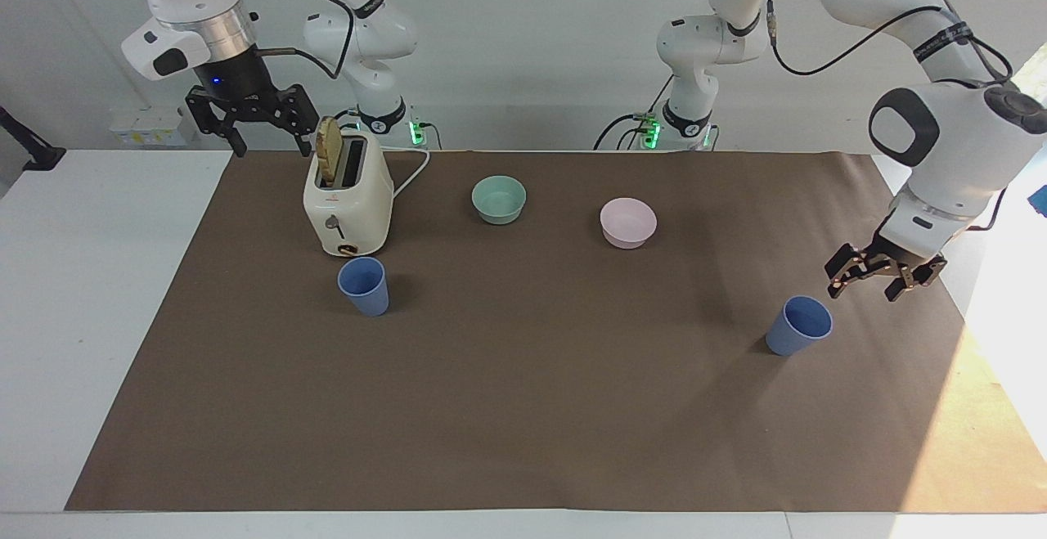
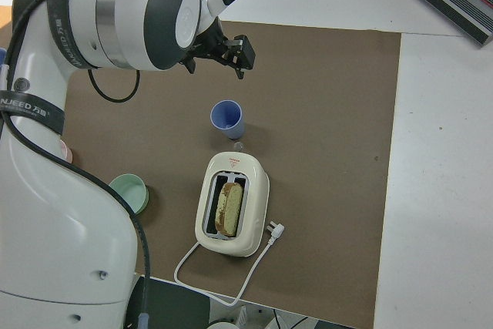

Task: Stack blue cups with both arms
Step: 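Reach the left gripper to the nearby blue cup and grasp it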

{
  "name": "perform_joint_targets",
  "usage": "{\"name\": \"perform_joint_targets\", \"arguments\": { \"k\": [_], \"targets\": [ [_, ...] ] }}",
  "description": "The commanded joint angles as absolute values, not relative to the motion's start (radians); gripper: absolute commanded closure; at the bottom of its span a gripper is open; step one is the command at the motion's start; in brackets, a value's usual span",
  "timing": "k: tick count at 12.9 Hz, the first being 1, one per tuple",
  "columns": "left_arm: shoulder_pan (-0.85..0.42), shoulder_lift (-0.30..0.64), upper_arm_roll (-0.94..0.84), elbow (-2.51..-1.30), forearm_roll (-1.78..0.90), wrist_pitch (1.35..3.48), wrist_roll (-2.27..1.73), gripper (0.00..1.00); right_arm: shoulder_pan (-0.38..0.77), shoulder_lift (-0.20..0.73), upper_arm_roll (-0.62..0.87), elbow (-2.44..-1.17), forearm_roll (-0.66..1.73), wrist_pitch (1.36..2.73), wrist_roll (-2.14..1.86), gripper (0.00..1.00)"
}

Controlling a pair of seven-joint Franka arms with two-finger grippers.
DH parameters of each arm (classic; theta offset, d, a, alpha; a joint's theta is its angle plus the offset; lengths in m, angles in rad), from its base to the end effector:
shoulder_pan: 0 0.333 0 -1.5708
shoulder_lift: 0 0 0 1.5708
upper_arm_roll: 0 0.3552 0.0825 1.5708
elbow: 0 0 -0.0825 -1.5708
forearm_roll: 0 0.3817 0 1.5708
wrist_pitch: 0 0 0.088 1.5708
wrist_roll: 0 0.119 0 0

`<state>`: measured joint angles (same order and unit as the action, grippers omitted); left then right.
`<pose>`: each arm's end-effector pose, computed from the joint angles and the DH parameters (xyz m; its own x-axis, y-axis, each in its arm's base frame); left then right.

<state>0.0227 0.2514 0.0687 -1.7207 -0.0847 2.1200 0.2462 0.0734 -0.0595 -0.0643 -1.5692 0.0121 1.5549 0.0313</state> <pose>0.6545 0.0513 0.4791 0.9807 -0.1158 0.1573 -0.1209 -0.9924 0.0232 0.5305 0.0050 0.6832 0.9988 -0.0221 0.0445 -0.0213 -0.9996 -0.0173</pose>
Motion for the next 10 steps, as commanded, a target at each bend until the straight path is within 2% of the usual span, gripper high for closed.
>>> {"name": "perform_joint_targets", "arguments": {
  "k": [1, 4, 5, 6, 7, 8, 10],
  "targets": [
    [0.038, 0.253, 0.06, -1.808, -0.124, 2.224, 0.276, 0.0, 0.066, -0.071, -0.061, -1.578, 0.025, 1.563, 0.052, 0.0],
    [0.043, 0.302, 0.06, -1.809, -0.152, 2.278, 0.278, 0.1, 0.066, -0.071, -0.061, -1.578, 0.025, 1.563, 0.052, 0.0],
    [0.04, 0.319, 0.06, -1.809, -0.153, 2.298, 0.278, 0.19, 0.066, -0.071, -0.061, -1.578, 0.025, 1.563, 0.052, 0.0],
    [0.041, 0.324, 0.06, -1.813, -0.155, 2.302, 0.278, 0.21, 0.066, -0.071, -0.061, -1.578, 0.026, 1.563, 0.052, 0.0],
    [0.043, 0.322, 0.06, -1.819, -0.155, 2.303, 0.278, 0.29, 0.066, -0.071, -0.061, -1.578, 0.026, 1.563, 0.052, 0.0],
    [0.04, 0.322, 0.06, -1.819, -0.155, 2.301, 0.278, 0.4, 0.066, -0.071, -0.061, -1.578, 0.025, 1.563, 0.052, 0.0],
    [0.032, 0.321, 0.061, -1.824, -0.155, 2.289, 0.27, 0.75, 0.066, -0.071, -0.061, -1.578, 0.025, 1.563, 0.052, 0.0]
  ]
}}
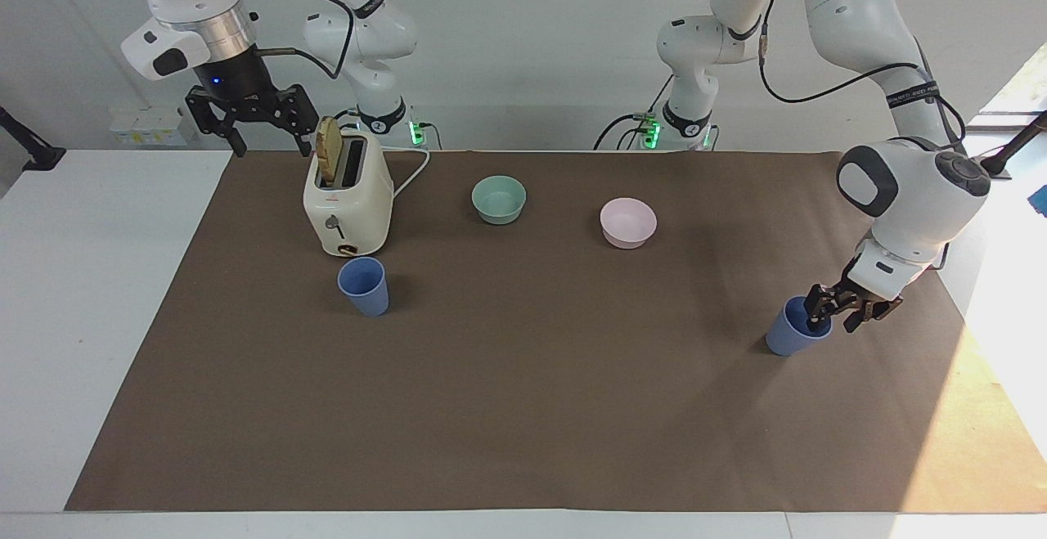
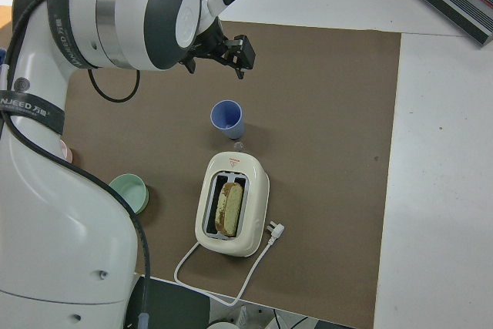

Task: Stack blue cups with both arms
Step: 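Reach the left gripper to the nearby blue cup and grasp it, then carry the blue cup with the left gripper to the table center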

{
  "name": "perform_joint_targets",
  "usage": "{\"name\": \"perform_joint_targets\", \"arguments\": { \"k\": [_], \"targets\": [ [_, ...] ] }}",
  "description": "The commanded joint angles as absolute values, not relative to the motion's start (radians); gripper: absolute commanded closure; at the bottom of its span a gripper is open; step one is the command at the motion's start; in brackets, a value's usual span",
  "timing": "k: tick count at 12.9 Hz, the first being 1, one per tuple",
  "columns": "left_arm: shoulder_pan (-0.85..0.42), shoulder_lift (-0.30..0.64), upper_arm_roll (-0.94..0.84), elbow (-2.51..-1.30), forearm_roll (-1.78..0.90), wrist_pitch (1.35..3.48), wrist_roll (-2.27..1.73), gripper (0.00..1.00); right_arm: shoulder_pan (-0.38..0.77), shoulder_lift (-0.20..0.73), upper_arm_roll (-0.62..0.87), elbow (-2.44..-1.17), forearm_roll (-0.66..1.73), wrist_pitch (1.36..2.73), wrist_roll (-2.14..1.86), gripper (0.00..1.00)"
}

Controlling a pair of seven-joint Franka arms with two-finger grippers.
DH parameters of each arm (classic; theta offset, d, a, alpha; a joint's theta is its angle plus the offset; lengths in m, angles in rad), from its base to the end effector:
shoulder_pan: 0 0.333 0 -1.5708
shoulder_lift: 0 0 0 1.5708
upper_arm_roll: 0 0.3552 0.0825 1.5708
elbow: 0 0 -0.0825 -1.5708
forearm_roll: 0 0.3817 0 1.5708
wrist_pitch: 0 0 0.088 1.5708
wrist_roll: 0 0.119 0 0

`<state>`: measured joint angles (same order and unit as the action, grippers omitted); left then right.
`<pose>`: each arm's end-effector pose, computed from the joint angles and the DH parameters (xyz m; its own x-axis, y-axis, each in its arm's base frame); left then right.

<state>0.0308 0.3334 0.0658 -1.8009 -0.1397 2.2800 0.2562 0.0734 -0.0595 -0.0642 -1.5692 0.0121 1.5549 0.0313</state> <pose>0.6631 0.0557 0.4031 0.9839 -0.0757 0.1622 -0.0860 -0.9947 0.0572 0.5305 0.0051 0.6832 0.9988 -0.0220 0.0445 -0.0212 -0.9996 -0.0173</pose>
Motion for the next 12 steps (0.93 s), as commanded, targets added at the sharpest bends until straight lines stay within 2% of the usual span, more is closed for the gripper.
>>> {"name": "perform_joint_targets", "arguments": {
  "k": [1, 2, 5, 9, 12],
  "targets": [
    [0.031, 0.319, 0.061, -1.824, -0.155, 2.284, 0.267, 0.95, 0.066, -0.071, -0.063, -1.578, 0.014, 1.572, 0.057, 0.0],
    [0.029, 0.318, 0.061, -1.821, -0.153, 2.255, 0.279, 1.0, 0.058, -0.063, -0.064, -1.568, 0.012, 1.583, 0.058, 0.0],
    [0.014, 0.289, 0.06, -1.809, -0.152, 2.232, 0.276, 1.0, 0.051, -0.064, -0.071, -1.568, 0.02, 1.563, 0.054, 0.0],
    [-0.105, 0.221, 0.066, -1.81, -0.141, 2.18, 0.195, 1.0, 0.051, -0.064, -0.069, -1.568, 0.021, 1.565, 0.055, 0.0],
    [-0.228, 0.216, 0.066, -1.816, -0.137, 2.184, 0.019, 1.0, 0.051, -0.064, -0.071, -1.568, 0.021, 1.562, 0.051, 0.0]
  ]
}}
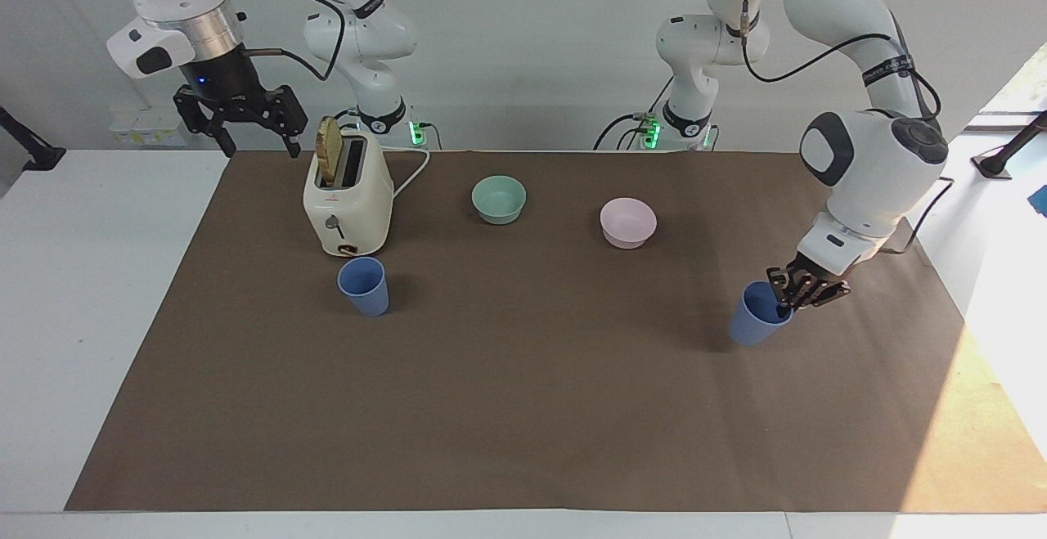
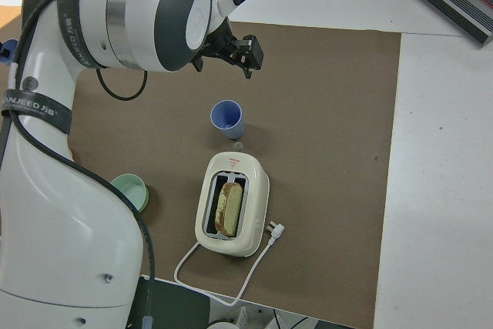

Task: Stack blue cups with both arms
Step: 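Carry the blue cup with the left gripper to the table center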

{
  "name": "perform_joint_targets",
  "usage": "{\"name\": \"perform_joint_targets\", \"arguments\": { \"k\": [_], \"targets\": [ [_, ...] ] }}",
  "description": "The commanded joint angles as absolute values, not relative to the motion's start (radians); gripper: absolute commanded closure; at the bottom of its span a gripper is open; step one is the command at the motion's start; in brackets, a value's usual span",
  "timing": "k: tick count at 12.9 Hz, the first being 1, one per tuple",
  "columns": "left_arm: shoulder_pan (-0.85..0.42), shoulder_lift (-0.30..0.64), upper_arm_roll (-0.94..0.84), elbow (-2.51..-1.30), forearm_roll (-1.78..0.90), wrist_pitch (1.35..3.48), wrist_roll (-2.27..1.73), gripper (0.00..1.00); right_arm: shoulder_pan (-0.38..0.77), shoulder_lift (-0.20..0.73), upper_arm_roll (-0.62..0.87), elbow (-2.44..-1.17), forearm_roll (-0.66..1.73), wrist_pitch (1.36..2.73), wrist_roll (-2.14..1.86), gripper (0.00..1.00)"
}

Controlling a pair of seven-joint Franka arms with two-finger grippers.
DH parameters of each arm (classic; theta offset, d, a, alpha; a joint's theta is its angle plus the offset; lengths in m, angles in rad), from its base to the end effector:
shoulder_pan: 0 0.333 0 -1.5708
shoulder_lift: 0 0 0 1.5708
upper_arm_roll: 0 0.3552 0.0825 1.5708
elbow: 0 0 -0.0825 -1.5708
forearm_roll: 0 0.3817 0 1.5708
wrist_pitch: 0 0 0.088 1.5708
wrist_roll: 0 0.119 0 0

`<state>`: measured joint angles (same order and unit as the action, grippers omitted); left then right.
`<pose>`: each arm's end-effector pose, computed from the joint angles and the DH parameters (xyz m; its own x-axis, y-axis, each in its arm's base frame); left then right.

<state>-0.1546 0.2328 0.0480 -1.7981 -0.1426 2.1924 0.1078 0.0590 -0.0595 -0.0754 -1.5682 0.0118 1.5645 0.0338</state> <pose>0.6424 -0.0775 0.4612 0.9769 -0.1320 0.1683 -0.1500 -0.9837 0.0989 0.5316 -0.0088 0.6845 0.9972 -0.0502 0.0550 -0.0493 -0.9986 -0.0181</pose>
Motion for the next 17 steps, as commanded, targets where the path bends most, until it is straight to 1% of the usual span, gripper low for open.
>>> {"name": "perform_joint_targets", "arguments": {
  "k": [1, 6, 9, 12, 13, 14, 15, 16, 17],
  "targets": [
    [-0.273, 0.212, 0.066, -1.822, -0.137, 2.186, -0.021, 1.0, 0.048, -0.064, -0.071, -1.568, 0.021, 1.56, 0.049, 0.0],
    [-0.451, 0.21, 0.063, -1.845, -0.137, 2.209, -0.182, 1.0, 0.052, -0.069, -0.066, -1.572, 0.025, 1.56, 0.049, 0.0],
    [-0.55, 0.215, 0.063, -1.919, -0.137, 2.333, -0.277, 1.0, 0.057, -0.078, -0.066, -1.588, 0.026, 1.563, 0.048, 0.0],
    [-0.609, 0.222, 0.063, -1.936, -0.137, 2.342, -0.319, 1.0, 0.057, -0.078, -0.066, -1.609, 0.026, 1.568, 0.049, 0.0],
    [-0.611, 0.222, 0.06, -1.936, -0.137, 2.338, -0.325, 0.97, 0.055, -0.08, -0.066, -1.623, 0.026, 1.572, 0.051, 0.0],
    [-0.609, 0.224, 0.06, -1.931, -0.14, 2.344, -0.353, 0.52, 0.057, -0.081, -0.066, -1.629, 0.026, 1.574, 0.051, 0.0],
    [-0.609, 0.225, 0.06, -1.924, -0.14, 2.341, -0.354, 0.12, 0.057, -0.08, -0.066, -1.635, 0.026, 1.574, 0.051, 0.0],
    [-0.603, 0.227, 0.06, -1.919, -0.14, 2.341, -0.348, 0.0, 0.055, -0.078, -0.066, -1.647, 0.026, 1.581, 0.051, 0.0],
    [-0.597, 0.229, 0.061, -1.916, -0.138, 2.339, -0.342, 0.0, 0.055, -0.077, -0.066, -1.666, 0.026, 1.604, 0.051, 0.0]
  ]
}}
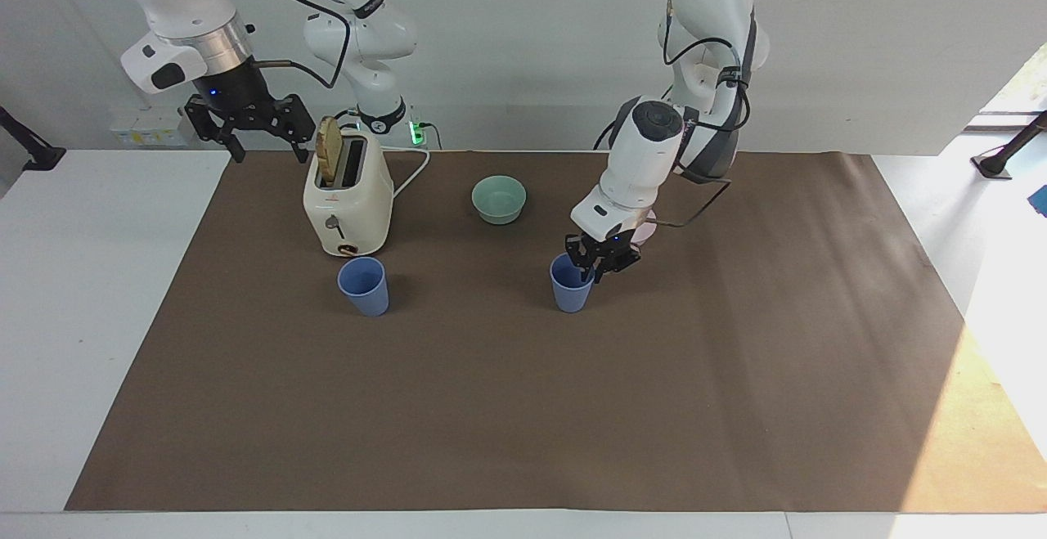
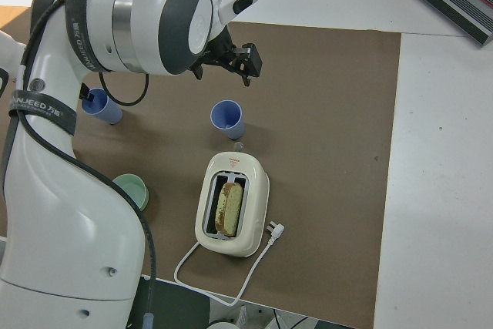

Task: Stack blue cups with both arms
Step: 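Carry the blue cup with the left gripper to the table center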

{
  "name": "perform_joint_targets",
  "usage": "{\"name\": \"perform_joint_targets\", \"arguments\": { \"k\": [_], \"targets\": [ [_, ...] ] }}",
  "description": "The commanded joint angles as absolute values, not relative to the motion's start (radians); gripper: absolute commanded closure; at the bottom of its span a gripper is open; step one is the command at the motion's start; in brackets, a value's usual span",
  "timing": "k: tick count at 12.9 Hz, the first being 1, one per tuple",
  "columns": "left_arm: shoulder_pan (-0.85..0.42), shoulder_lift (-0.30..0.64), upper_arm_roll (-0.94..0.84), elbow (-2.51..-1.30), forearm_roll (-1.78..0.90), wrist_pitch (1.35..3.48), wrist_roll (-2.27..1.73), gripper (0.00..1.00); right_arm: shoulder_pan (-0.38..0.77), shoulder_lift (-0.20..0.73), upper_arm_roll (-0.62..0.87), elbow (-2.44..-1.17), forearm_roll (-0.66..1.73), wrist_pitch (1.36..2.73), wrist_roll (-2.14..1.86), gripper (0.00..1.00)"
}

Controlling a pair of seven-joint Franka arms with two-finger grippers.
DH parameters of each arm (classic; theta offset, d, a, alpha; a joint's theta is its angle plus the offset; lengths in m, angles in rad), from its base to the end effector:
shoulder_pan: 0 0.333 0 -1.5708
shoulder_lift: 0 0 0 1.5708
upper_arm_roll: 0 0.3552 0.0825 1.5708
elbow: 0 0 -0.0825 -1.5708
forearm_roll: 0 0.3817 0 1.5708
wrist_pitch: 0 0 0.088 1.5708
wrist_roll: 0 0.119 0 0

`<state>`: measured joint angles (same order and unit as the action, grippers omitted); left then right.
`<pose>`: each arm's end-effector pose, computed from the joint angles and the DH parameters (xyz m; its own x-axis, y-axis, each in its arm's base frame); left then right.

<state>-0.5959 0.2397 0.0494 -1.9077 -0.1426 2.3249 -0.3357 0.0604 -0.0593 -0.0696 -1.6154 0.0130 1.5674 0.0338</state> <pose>0.5414 -0.3360 0.4183 0.9854 -0.1134 0.1271 -0.1330 -0.9784 0.1583 0.5311 -0.0046 0.6625 0.9990 -0.0429 0.0106 -0.0427 -0.9989 -0.0175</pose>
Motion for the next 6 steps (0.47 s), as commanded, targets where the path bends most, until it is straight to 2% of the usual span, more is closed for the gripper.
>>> {"name": "perform_joint_targets", "arguments": {
  "k": [1, 6],
  "targets": [
    [-0.594, 0.235, 0.063, -1.914, -0.138, 2.339, -0.342, 0.0, 0.057, -0.078, -0.064, -1.698, 0.026, 1.636, 0.051, 0.0],
    [-0.462, 0.177, 0.074, -1.916, -0.137, 2.312, -0.189, 0.0, 0.083, -0.025, -0.063, -1.862, 0.028, 1.843, 0.06, 0.0]
  ]
}}
